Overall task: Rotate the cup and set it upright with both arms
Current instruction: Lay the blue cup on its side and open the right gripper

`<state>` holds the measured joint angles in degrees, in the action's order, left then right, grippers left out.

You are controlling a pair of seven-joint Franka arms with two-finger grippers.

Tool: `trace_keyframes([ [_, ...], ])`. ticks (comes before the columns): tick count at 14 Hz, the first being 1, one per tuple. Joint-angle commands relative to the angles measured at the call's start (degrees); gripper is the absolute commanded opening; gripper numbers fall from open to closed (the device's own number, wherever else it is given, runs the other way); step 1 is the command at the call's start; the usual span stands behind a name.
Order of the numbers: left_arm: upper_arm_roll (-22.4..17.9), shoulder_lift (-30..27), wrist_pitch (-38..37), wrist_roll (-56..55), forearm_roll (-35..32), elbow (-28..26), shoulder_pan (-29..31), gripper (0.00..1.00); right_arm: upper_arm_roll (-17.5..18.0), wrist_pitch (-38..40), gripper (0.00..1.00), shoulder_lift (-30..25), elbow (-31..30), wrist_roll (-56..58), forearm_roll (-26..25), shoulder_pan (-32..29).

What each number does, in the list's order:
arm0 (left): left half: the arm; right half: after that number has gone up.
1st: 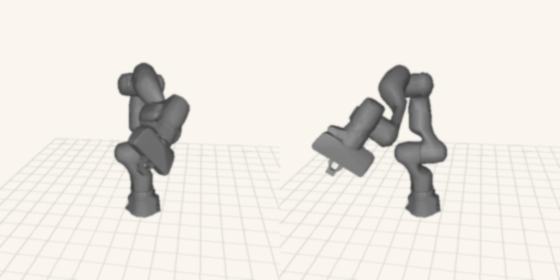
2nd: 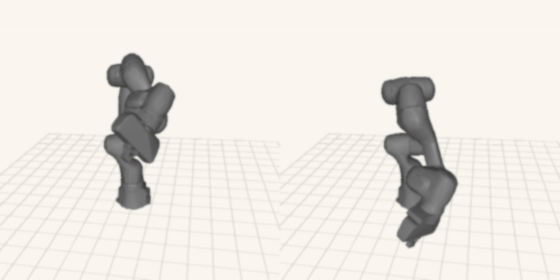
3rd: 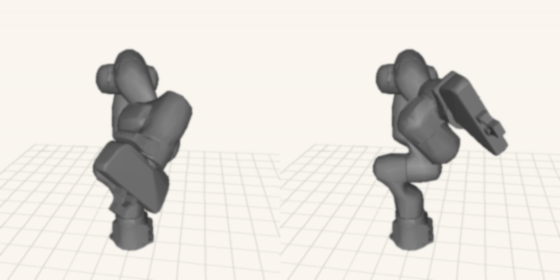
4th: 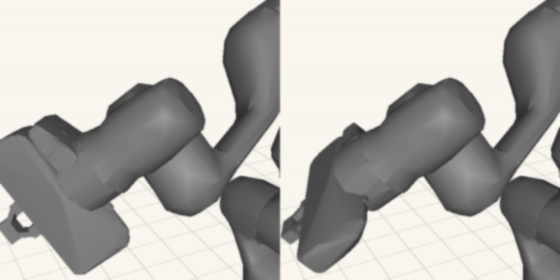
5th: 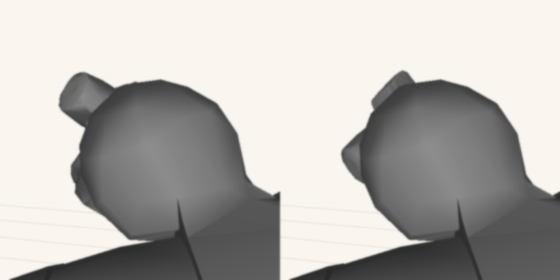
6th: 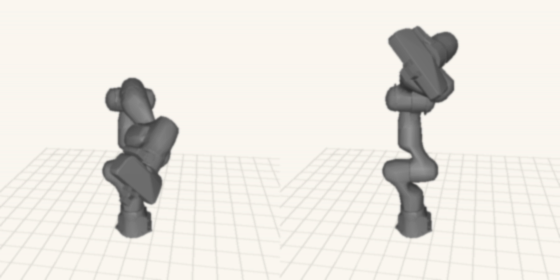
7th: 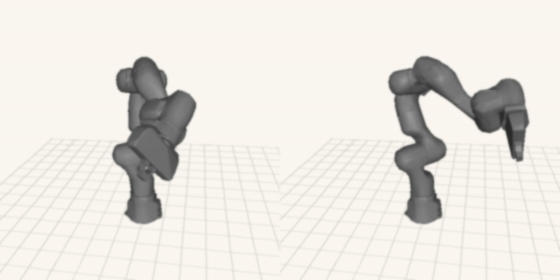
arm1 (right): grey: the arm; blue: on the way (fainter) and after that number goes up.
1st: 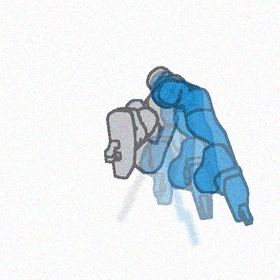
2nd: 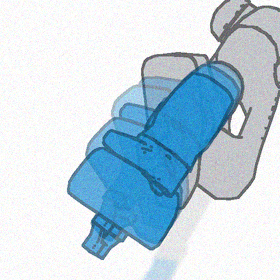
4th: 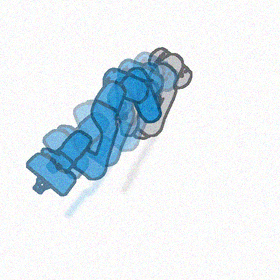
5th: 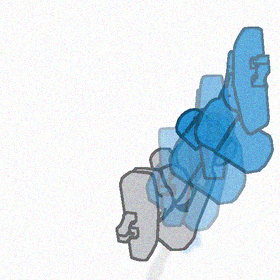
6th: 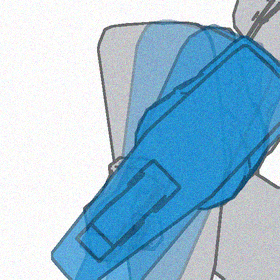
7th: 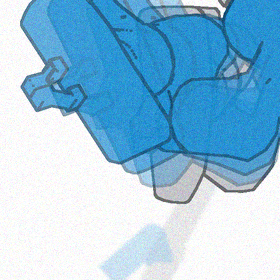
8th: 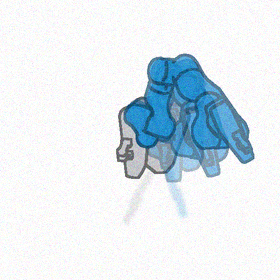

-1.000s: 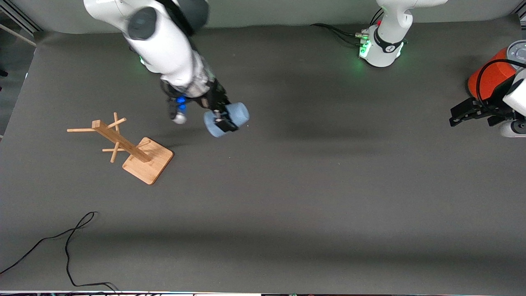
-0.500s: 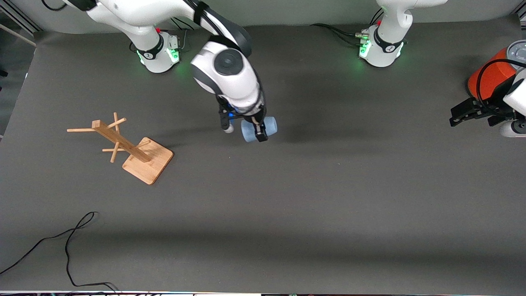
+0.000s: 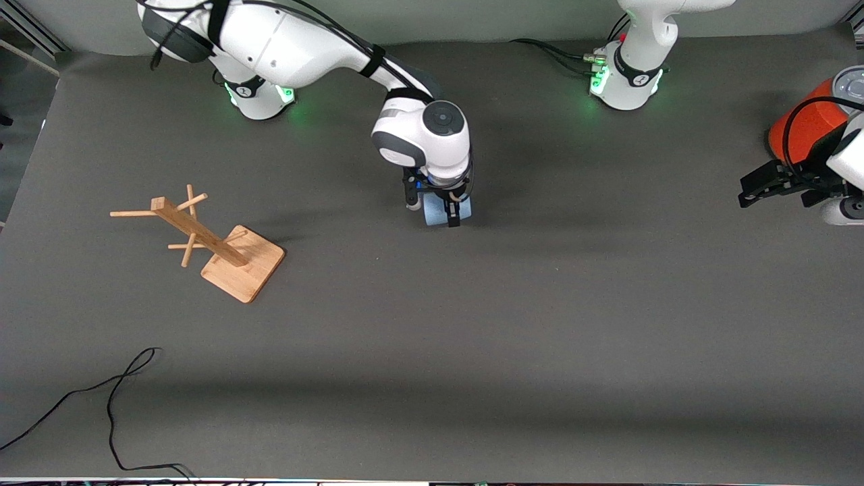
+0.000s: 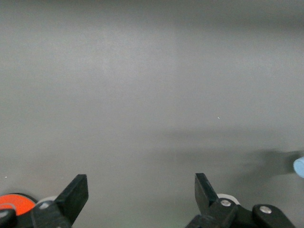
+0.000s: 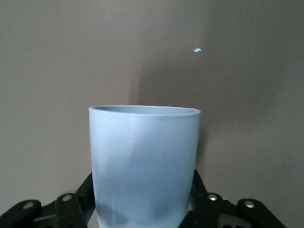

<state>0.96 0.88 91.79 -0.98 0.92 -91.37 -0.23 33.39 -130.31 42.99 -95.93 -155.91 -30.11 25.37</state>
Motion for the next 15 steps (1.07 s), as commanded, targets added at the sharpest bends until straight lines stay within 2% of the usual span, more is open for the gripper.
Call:
trace_keyframes([
  [1, -0.4, 0.4, -0.9, -0.2, 0.1, 1.2, -0.7, 1.00, 0.0, 0.4, 0.63, 3.3, 3.2, -4.5, -2.9, 0.9],
  [6, -0.4, 0.4, -1.2, -0.2, 0.1, 1.1, -0.7, 1.00, -0.6, 0.4, 0.65, 8.2, 9.0, -5.1, -3.1, 2.8],
  [8, -0.4, 0.4, -1.3, 0.1, 0.1, 1.1, -0.5, 1.00, -0.6, 0.4, 1.00, 8.4, 9.2, -5.2, -2.9, 2.9],
  [11, -0.4, 0.4, -1.3, 0.0, 0.2, 1.2, -0.5, 1.00, -0.7, 0.7, 1.00, 8.3, 9.4, -4.8, -3.2, 2.4],
  [15, -0.3, 0.4, -1.2, -0.1, 0.3, 1.3, -0.6, 1.00, -0.3, 3.9, 1.00, 7.6, 12.8, -1.8, -3.0, 2.4],
])
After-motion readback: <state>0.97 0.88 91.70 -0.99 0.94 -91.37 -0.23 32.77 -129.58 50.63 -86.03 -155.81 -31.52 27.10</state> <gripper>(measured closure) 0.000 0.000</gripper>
